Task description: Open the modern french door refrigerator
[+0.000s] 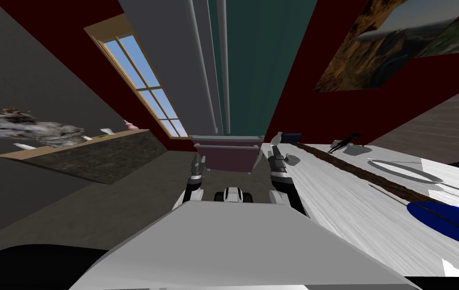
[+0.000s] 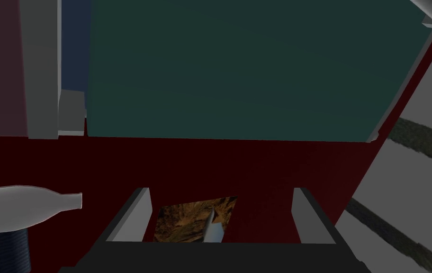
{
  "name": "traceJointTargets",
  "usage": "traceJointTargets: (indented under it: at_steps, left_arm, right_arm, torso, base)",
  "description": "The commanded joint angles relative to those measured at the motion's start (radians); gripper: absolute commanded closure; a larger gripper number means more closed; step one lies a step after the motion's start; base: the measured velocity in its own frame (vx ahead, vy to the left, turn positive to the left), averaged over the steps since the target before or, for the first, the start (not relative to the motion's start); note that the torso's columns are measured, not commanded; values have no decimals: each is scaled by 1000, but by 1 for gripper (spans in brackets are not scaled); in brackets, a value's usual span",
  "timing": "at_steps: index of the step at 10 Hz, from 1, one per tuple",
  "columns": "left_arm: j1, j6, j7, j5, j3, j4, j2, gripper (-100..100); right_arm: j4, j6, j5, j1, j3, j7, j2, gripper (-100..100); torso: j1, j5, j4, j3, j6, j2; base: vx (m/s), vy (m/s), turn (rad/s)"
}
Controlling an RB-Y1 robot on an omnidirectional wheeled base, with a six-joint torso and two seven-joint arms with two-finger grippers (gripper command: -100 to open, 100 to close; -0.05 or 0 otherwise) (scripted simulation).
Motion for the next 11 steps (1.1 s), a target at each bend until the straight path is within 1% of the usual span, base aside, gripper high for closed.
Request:
traceJointTargets:
  at_steps: [1, 2, 3, 4, 5, 7, 8, 10, 11]
  left_arm:
    - [-18, -37, 2, -5, -6, 69, 4, -100]
    - [-30, -62, 2, -9, -11, 100, 5, -100]
    - [-30, -62, 2, -9, -11, 113, 5, -100]
    - [-42, -87, 2, -13, -17, 148, 5, -100]
    - [-42, -87, 2, -13, -17, 156, 5, -100]
    - [-65, -137, 3, -21, -28, 226, 5, -100]
    - [-65, -137, 3, -21, -28, 245, 5, -100]
    - [-89, -187, 3, -29, -38, 323, 3, -100]
    - [-89, -187, 3, -29, -38, 335, 3, -100]
  right_arm:
    - [0, 0, 0, 0, 0, 0, 0, 0]
    - [0, 0, 0, 0, 0, 0, 0, 0]
    - [0, 0, 0, 0, 0, 0, 0, 0]
    - [0, 0, 0, 0, 0, 0, 0, 0]
    - [0, 0, 0, 0, 0, 0, 0, 0]
    - [0, 0, 0, 0, 0, 0, 0, 0]
    - [0, 0, 0, 0, 0, 0, 0, 0]
    - [0, 0, 0, 0, 0, 0, 0, 0]
    - [0, 0, 0, 0, 0, 0, 0, 0]
  torso:
    - [0, 0, 0, -1, 0, -1]
    - [1, 0, 0, 0, 0, 1]
    - [1, 0, 0, 1, 0, 2]
    - [1, 0, 1, 1, 0, 3]
    - [1, 0, 0, 1, 0, 1]
    - [0, 0, 0, 0, 0, 0]
    - [1, 0, -1, -1, 0, -2]
    - [0, 0, 0, 0, 0, 0]
    - [-1, 0, 0, 0, 0, 0]
  base:
    - [96, -28, 14]
    - [94, -21, 22]
    - [76, -17, 11]
    - [88, -20, 23]
    - [75, -18, 15]
    - [111, -22, 34]
    - [111, -15, 14]
    - [131, -42, 35]
    - [104, -31, 15]
